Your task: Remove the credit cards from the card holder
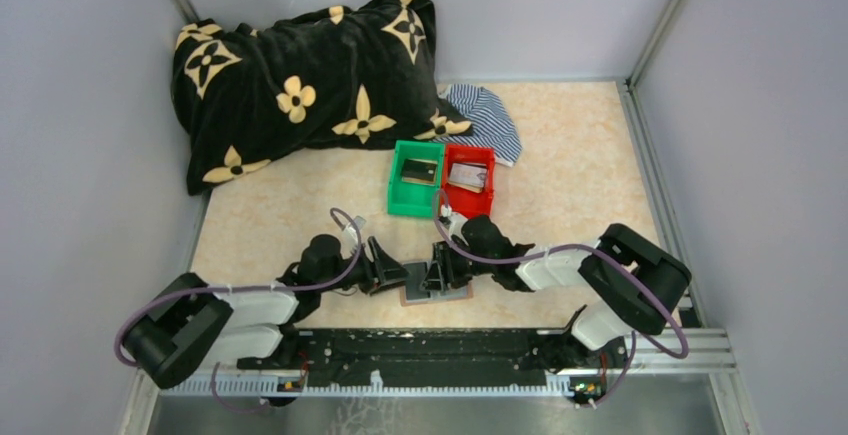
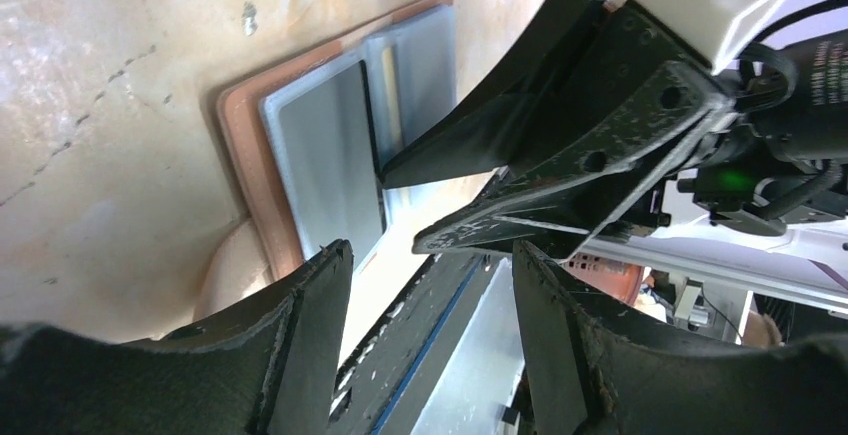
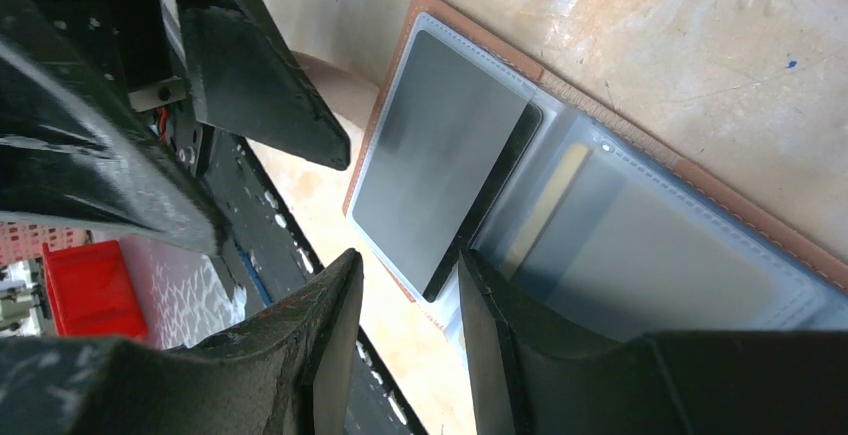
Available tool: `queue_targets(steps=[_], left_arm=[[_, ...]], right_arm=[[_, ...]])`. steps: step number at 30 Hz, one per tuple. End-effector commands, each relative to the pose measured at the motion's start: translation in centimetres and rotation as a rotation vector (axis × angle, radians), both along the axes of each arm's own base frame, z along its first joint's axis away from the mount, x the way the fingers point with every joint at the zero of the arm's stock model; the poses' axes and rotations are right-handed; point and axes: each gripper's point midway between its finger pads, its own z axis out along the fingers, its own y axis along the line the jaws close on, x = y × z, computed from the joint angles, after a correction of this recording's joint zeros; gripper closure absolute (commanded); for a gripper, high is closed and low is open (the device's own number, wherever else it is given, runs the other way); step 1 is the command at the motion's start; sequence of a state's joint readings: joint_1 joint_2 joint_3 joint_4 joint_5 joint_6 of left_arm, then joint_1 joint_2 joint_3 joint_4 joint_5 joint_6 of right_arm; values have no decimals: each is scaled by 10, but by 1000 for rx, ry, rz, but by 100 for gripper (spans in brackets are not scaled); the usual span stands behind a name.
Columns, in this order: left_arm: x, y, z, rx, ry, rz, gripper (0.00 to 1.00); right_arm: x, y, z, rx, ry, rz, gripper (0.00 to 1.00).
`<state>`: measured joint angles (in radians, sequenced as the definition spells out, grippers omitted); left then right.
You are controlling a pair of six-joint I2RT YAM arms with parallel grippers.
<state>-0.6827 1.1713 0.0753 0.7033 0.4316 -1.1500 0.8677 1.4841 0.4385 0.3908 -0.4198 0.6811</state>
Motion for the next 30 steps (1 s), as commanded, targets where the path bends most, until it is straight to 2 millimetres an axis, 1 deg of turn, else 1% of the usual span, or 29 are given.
queue_targets(steps=[1,5,12,14,16,19,24,30], left_arm=[[-4,-4,1,-32,2,-39,35],[-10,2,-14,-7,40,-25,35],[-6,11,-29,59,54,25,35],[-4,13,-32,76,50,37,34],[-2,14,-32,84,45,48,34],[1,14,-33,97,41,55,34],[4,12,-32,103,37,50,34],[4,8,-33,95,44,29,34]], right_arm=[[4,-1,0,-2,-24,-2,58],[4,-1,0,-3,-26,-4,59],[5,-3,-2,-10,-19,-14,59],[5,-3,-2,-13,-16,-14,55],[5,-3,-3,-17,-14,-14,51],[7,-7,-6,-38,-8,-43,48],[12,-11,-3,-57,-26,-74,46],[13,-14,-10,-97,-27,-72,46]])
